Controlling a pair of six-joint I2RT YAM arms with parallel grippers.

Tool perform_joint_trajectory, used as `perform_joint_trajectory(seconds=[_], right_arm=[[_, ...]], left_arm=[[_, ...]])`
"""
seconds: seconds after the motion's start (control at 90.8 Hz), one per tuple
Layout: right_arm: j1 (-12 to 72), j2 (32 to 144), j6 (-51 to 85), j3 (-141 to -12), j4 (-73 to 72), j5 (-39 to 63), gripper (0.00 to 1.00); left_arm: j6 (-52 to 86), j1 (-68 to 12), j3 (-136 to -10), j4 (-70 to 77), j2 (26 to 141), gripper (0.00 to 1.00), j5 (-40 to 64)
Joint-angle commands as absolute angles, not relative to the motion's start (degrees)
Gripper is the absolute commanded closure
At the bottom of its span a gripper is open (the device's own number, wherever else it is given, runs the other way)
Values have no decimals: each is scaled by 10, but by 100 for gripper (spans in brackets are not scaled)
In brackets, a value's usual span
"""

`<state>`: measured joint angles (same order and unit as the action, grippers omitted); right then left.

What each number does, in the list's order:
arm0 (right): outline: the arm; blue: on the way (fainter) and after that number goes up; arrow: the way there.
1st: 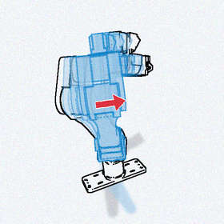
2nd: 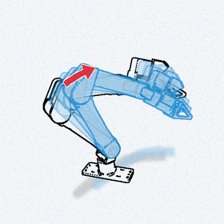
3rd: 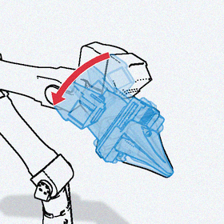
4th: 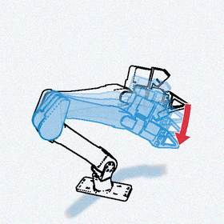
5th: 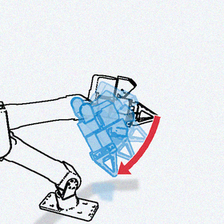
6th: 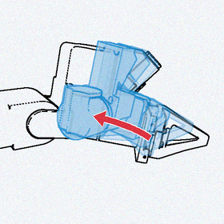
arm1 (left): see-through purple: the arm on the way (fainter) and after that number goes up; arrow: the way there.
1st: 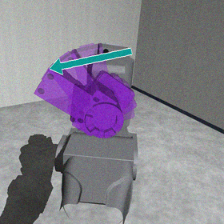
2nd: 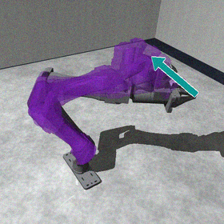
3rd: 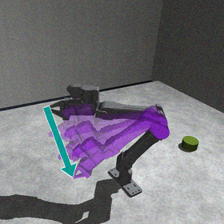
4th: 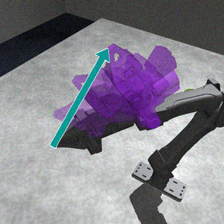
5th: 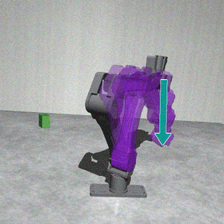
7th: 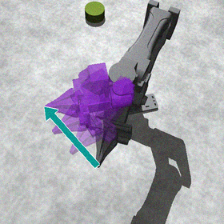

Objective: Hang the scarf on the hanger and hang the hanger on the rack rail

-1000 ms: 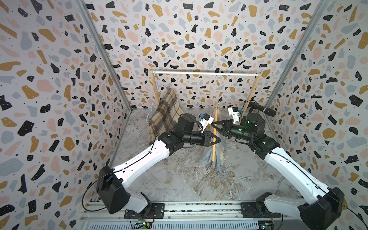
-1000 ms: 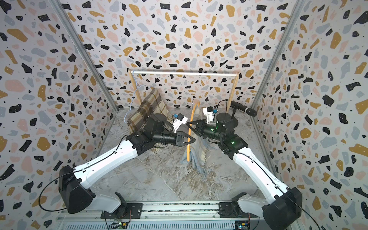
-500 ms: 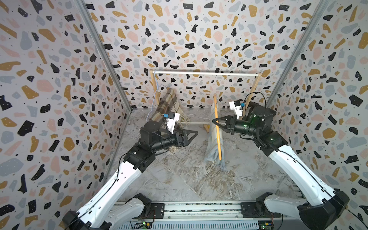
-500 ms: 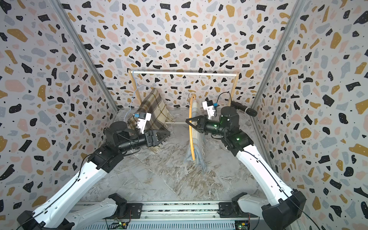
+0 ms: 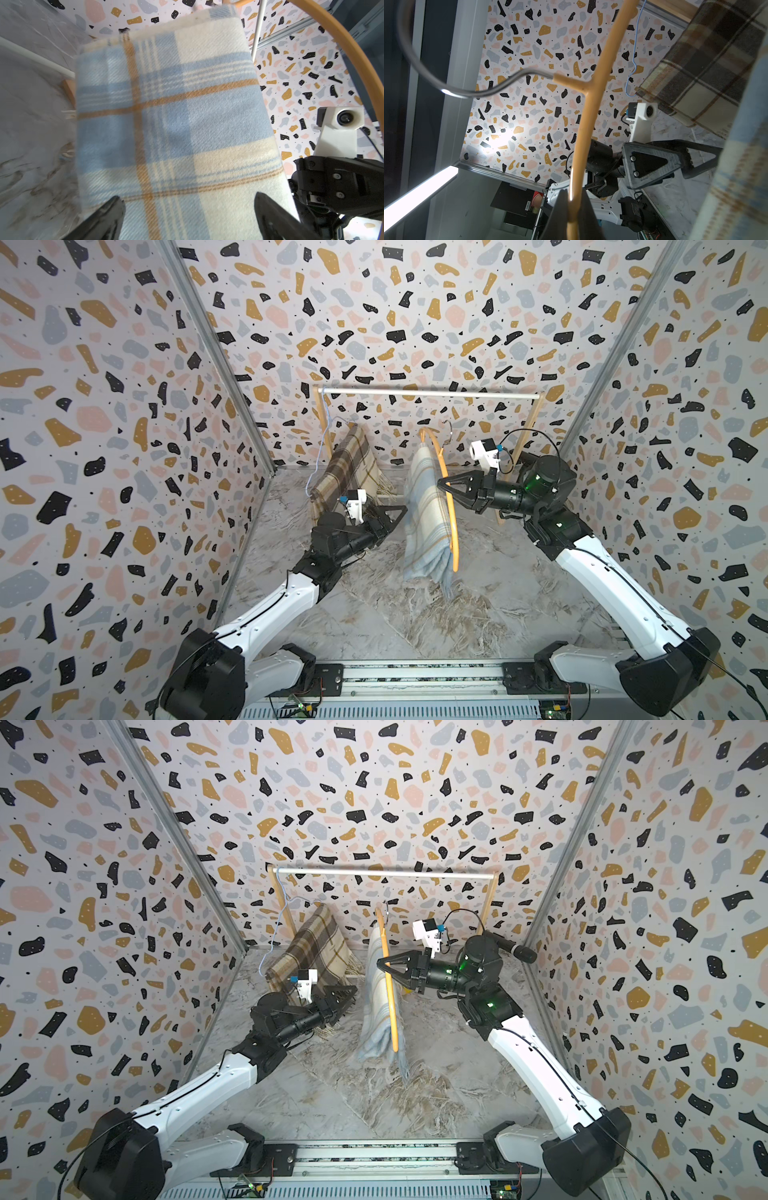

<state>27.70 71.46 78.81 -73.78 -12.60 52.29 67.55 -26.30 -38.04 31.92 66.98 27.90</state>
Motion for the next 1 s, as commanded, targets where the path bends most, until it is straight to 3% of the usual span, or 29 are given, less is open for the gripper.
perform_joint_trajectory(seconds=[0.0,0.242,0.484,0.826,0.914,0.991], right_arm=[[277,699,817,-791,-241,521,100],[277,705,864,-804,-289,509,100],[277,716,890,-828,-325,492,100],[277,734,931,-826,-387,471,100],[277,732,931,-824,-390,470,100],[276,731,932,-821,-393,468,100]], left_arm=[[711,-260,-361,434,675,0,268],[723,-259,-351,470,697,0,252],[814,-260,-365,604,795,2,293],[875,-291,-408,717,881,16,315],[882,-294,-417,733,893,25,314],[888,-295,-423,745,901,38,314]])
